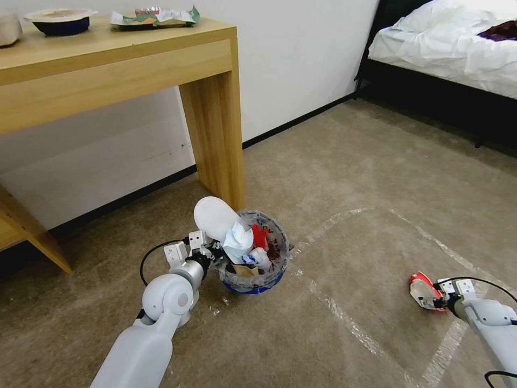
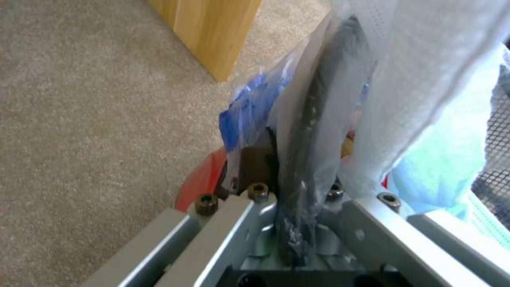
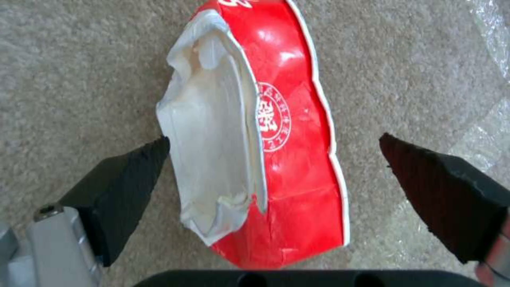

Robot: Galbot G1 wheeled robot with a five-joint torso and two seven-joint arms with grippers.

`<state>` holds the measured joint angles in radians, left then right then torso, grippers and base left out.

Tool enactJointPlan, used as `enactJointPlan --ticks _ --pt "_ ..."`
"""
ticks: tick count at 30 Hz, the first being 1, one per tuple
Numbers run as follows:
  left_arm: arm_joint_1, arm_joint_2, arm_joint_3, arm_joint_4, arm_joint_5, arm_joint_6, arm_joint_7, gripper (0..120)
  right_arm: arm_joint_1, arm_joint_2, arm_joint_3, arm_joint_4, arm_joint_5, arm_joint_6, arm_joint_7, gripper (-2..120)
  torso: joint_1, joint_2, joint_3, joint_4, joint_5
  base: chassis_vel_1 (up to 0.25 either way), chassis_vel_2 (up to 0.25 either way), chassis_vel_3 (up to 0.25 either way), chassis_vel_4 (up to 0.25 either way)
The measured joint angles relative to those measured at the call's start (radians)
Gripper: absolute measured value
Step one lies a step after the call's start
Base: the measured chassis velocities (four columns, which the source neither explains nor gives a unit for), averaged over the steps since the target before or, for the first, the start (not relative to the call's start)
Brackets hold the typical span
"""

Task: Pick up the trash bin and place the garbage on the floor into it.

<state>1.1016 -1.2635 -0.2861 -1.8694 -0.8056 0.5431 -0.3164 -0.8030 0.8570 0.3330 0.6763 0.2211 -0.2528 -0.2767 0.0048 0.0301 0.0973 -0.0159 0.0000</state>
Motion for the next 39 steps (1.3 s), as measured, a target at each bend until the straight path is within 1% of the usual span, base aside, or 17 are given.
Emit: enactJointPlan --ticks 4,5,8,9,12,13,15,18,20,21,23,25,26,28,29,31,39 --pt "0.000 0.001 -0.001 0.000 -0.001 -0.001 0.000 1 0.004 0.006 0.001 -0.004 -0.016 -0.003 0.007 99 0.000 0.000 0.000 -0.0001 0.0000 0.000 0.000 0.000 0.000" --pt "0.000 0.002 -0.003 0.000 -0.001 -0.001 0.000 1 0.004 0.007 0.002 -0.007 -0.023 -0.006 0.007 94 0.000 0.000 0.000 0.0000 0.0000 0.000 0.000 0.000 0.000" --pt "0.001 0.002 -0.004 0.000 -0.001 -0.002 0.000 1 0.004 0.008 0.005 -0.012 -0.029 -0.011 0.007 86 0.000 0.000 0.000 -0.0001 0.0000 0.000 0.000 0.000 0.000" --pt "0.001 0.002 -0.004 0.000 -0.001 -0.002 0.000 1 0.004 0.008 0.005 -0.012 -0.029 -0.011 0.007 86 0.000 0.000 0.000 -0.0001 0.0000 0.000 0.000 0.000 0.000" --pt "0.007 0.003 -0.006 -0.002 -0.001 -0.002 0.000 1 0.003 0.010 0.020 -0.024 -0.051 -0.015 0.009 70 0.000 0.000 0.000 -0.0001 -0.0001 0.000 0.000 0.000 0.000" --pt "0.007 0.003 -0.006 -0.002 -0.001 -0.002 0.000 1 0.003 0.010 0.020 -0.024 -0.051 -0.015 0.009 70 0.000 0.000 0.000 -0.0001 -0.0001 0.000 0.000 0.000 0.000" --pt "0.011 0.003 -0.006 -0.004 0.000 -0.003 0.001 1 0.004 0.014 0.028 -0.031 -0.063 -0.015 0.012 58 0.000 0.000 0.000 -0.0001 0.0000 0.000 0.000 0.000 0.000" --pt "0.014 0.003 -0.006 -0.005 0.001 -0.003 0.000 1 0.004 0.015 0.032 -0.033 -0.066 -0.015 0.015 54 0.000 0.000 0.000 -0.0001 0.0000 0.000 0.000 0.000 0.000" --pt "0.019 0.003 -0.007 -0.008 0.003 -0.005 0.001 1 0.002 0.018 0.041 -0.038 -0.072 -0.015 0.021 41 0.000 0.000 0.000 -0.0001 0.0000 0.000 0.000 0.000 0.000" --pt "0.020 0.003 -0.007 -0.009 0.003 -0.005 0.001 1 0.001 0.019 0.043 -0.038 -0.072 -0.015 0.021 38 0.000 0.000 0.000 -0.0001 0.0000 0.000 0.000 0.000 0.000" --pt "0.021 0.003 -0.007 -0.009 0.003 -0.005 0.001 1 0.000 0.019 0.044 -0.038 -0.072 -0.015 0.021 38 0.000 0.000 0.000 0.0000 0.0000 0.000 0.000 0.000 0.000" --pt "0.023 0.003 -0.008 -0.011 0.004 -0.006 0.001 1 -0.005 0.019 0.049 -0.036 -0.073 -0.015 0.024 25 0.000 0.000 0.000 -0.0001 0.0000 0.000 0.000 0.000 0.000" --pt "0.023 0.003 -0.008 -0.011 0.004 -0.006 0.001 1 -0.005 0.019 0.049 -0.036 -0.073 -0.015 0.024 25 0.000 0.000 0.000 -0.0001 0.0000 0.000 0.000 0.000 0.000" --pt "0.024 0.004 -0.009 -0.012 0.004 -0.007 0.001 1 -0.008 0.019 0.052 -0.035 -0.072 -0.016 0.025 16 0.000 0.000 0.000 -0.0002 0.0000 0.000 0.000 0.000 0.000" --pt "0.024 0.004 -0.009 -0.012 0.004 -0.007 0.001 1 -0.008 0.019 0.052 -0.035 -0.072 -0.016 0.025 16 0.000 0.000 0.000 -0.0002 0.0000 0.000 0.000 0.000 0.000" --pt "0.025 0.004 -0.009 -0.012 0.005 -0.007 0.001 1 -0.010 0.019 0.056 -0.035 -0.072 -0.016 0.027 2 0.000 0.000 0.000 -0.0001 0.0000 0.000 0.000 0.000 0.000" --pt "0.028 0.003 -0.009 -0.020 0.010 -0.009 0.002 1 -0.037 0.016 0.082 -0.013 -0.065 -0.019 0.037 0 0.000 0.000 0.000 -0.0001 0.0000 0.000 0.000 0.000 0.000"
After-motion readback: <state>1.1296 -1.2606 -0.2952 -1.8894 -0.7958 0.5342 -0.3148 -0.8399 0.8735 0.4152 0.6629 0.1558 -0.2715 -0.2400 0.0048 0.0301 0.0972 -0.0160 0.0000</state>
